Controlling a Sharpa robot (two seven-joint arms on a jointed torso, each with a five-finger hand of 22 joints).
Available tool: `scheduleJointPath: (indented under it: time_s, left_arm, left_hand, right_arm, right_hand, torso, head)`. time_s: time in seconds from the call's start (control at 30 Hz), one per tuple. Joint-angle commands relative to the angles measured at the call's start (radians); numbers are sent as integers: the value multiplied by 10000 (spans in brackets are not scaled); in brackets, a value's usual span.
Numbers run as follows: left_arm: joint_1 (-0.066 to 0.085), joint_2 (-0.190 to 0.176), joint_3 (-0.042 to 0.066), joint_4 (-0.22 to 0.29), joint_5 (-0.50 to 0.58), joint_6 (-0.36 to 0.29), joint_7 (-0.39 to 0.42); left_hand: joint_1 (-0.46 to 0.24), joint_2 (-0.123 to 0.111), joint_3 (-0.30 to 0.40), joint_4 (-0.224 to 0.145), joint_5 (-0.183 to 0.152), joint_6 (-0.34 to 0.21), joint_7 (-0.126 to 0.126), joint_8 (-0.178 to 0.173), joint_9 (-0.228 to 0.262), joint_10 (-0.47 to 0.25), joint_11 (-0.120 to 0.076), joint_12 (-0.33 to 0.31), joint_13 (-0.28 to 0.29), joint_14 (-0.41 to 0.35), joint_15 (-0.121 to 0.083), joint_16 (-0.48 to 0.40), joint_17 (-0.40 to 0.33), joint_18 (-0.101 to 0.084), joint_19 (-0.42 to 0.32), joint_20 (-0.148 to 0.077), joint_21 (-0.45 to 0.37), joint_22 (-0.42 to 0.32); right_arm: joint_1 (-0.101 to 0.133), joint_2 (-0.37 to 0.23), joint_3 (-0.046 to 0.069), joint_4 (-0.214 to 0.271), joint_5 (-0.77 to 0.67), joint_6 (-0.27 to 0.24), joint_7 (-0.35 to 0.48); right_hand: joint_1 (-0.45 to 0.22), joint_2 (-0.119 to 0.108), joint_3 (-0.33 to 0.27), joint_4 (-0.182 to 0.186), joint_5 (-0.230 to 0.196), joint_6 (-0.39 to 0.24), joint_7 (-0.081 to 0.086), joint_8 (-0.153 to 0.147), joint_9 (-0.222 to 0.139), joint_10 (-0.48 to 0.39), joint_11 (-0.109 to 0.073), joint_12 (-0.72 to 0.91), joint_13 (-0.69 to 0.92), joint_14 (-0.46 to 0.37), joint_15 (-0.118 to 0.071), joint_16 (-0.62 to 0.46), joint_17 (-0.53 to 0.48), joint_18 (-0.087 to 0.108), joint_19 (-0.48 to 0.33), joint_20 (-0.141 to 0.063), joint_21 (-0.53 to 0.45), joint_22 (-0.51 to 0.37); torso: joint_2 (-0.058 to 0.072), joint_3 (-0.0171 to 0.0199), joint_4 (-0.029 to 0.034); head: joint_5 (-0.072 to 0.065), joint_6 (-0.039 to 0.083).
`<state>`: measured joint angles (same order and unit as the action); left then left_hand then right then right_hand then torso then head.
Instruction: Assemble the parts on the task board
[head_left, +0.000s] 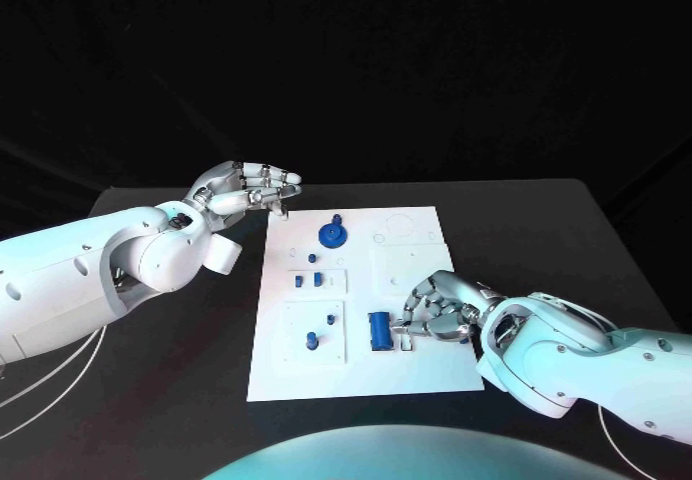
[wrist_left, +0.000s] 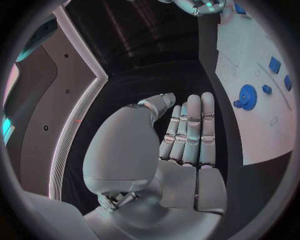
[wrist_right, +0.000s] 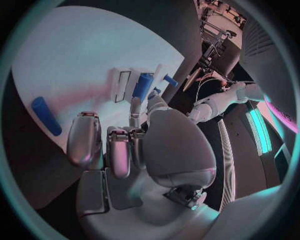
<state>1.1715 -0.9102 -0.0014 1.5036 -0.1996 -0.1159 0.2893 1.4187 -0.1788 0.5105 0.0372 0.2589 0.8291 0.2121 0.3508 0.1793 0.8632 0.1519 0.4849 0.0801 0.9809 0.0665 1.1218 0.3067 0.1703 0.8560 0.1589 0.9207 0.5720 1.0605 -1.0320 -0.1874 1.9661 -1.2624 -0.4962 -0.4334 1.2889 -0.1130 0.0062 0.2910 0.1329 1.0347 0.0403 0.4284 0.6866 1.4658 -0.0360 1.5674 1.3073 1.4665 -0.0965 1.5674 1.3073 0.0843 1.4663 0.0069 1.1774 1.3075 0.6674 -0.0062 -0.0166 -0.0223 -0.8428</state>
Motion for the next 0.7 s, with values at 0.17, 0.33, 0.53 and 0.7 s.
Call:
scheduleJointPath:
  time_s: [0.17,0.33,0.53,0.7]
  left_arm:
    - [7,26,6,24,16,63,79]
    - [7,49,5,22,21,67,79]
    - [6,97,5,50,59,94,50]
    - [6,119,5,85,84,113,41]
  left_hand:
    - [-48,42,27,-20,63,-48,41,48,9,-88,9,59,0,9,60,-6,-16,140,-51,41,-32,-14]
    - [-58,43,28,-17,62,-48,40,59,11,-92,9,71,0,8,61,-4,-16,140,-51,42,-34,-17]
    - [-58,43,28,-17,62,-48,40,59,11,-92,9,71,0,8,61,-4,-16,140,-51,42,-34,-17]
    - [-58,43,28,-17,62,-48,40,59,11,-92,9,71,0,8,61,-4,-16,140,-51,42,-34,-17]
  right_arm:
    - [382,-892,25,47,119,-422,646]
    - [471,-1586,19,10,-584,-293,675]
    - [456,-2147,-38,15,-1347,-55,353]
    - [242,-2288,-91,-36,-1520,4,143]
  right_hand:
    - [164,-258,215,-11,-22,-600,378,-787,-257,1050,363,34,2635,1043,310,34,2635,-167,180,275,-141,1666]
    - [216,-297,238,-6,-21,-484,388,-838,-262,1050,387,34,2635,1043,345,34,2635,-160,172,318,-171,1665]
    - [219,-372,239,16,-20,-94,293,-749,-177,1050,317,34,2635,1043,303,34,2635,-138,160,331,-215,1664]
    - [210,-364,242,20,-18,-83,290,-750,-174,1050,315,34,2635,1039,300,28,2616,-135,156,330,-233,1660]
  torso:
    - [-26,-30,0]
    - [-13,-23,-22]
    - [-15,-20,-13]
    - [-17,-27,-41]
  head:
    - [-116,12]
    - [-193,71]
    - [-259,88]
    - [-252,88]
